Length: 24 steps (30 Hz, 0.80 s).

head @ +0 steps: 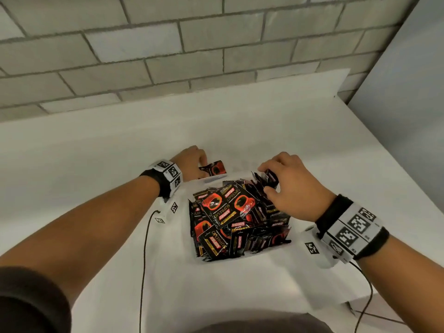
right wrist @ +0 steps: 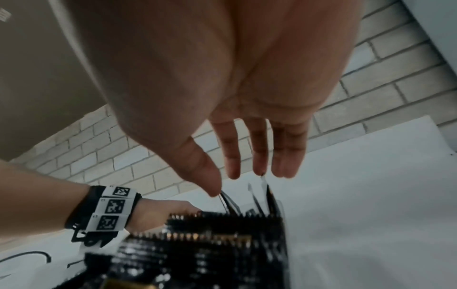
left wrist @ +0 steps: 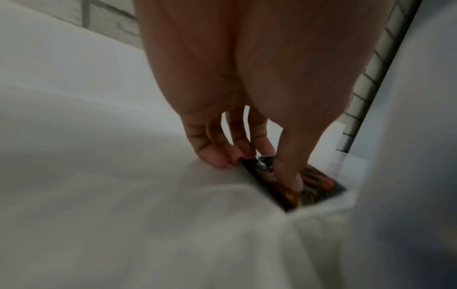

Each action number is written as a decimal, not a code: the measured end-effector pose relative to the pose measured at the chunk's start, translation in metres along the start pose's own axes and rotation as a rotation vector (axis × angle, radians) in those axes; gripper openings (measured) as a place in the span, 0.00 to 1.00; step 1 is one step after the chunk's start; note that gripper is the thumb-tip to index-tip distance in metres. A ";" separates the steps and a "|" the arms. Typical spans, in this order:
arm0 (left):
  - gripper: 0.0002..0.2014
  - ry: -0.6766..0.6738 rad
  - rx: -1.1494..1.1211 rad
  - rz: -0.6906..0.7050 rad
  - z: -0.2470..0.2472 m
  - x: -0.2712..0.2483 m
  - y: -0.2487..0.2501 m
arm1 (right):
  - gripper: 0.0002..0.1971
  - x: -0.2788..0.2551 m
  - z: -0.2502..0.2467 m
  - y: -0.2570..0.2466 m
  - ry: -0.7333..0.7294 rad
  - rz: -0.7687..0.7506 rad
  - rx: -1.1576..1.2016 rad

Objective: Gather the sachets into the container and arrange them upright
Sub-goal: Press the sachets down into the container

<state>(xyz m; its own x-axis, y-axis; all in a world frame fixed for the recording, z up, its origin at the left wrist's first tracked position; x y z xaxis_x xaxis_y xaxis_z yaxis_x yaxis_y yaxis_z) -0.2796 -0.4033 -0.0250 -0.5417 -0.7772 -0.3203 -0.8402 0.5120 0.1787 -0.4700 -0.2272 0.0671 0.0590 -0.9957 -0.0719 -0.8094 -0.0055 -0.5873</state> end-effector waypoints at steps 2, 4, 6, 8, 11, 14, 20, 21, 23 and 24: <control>0.10 0.014 -0.058 -0.010 -0.012 -0.010 -0.012 | 0.20 0.002 0.004 -0.002 0.002 0.004 0.071; 0.11 0.105 -0.184 -0.067 -0.036 -0.026 -0.029 | 0.17 0.002 0.011 -0.011 -0.029 -0.045 0.121; 0.11 0.232 -0.334 -0.107 -0.066 -0.050 -0.039 | 0.16 0.001 0.021 -0.018 -0.090 -0.086 0.126; 0.09 0.285 -0.488 -0.081 -0.089 -0.078 -0.032 | 0.15 0.004 0.025 -0.020 -0.132 -0.105 0.125; 0.08 0.182 -0.627 0.061 -0.098 -0.114 0.012 | 0.13 0.013 0.019 -0.019 -0.148 -0.091 0.131; 0.08 0.018 -0.515 0.146 -0.068 -0.125 0.065 | 0.11 0.024 0.007 -0.024 -0.115 -0.115 0.127; 0.06 0.159 -0.236 0.054 -0.046 -0.129 0.058 | 0.13 0.032 0.026 -0.064 -0.239 -0.333 0.027; 0.08 0.181 -0.203 0.035 -0.047 -0.134 0.050 | 0.15 0.030 0.038 -0.070 -0.325 -0.356 0.017; 0.10 0.139 -0.038 0.028 -0.039 -0.142 0.045 | 0.17 0.027 0.061 -0.075 -0.468 -0.371 -0.028; 0.12 0.092 0.065 0.039 -0.029 -0.146 0.047 | 0.17 0.025 0.069 -0.074 -0.513 -0.377 -0.079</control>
<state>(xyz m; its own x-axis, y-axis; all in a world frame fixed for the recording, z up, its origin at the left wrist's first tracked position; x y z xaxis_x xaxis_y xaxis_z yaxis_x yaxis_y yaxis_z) -0.2403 -0.2763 0.0566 -0.5764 -0.7850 -0.2272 -0.8167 0.5627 0.1280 -0.3683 -0.2456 0.0529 0.6045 -0.7529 -0.2602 -0.7177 -0.3730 -0.5880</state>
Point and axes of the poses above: each hand's wrist, its own x-axis towards the middle knuckle, its own z-axis out of the palm, y = z × x, the point moved 8 cm from there along x, towards the middle knuckle, and after that the axes turned 11 degrees about x, right-handed, at the moved point
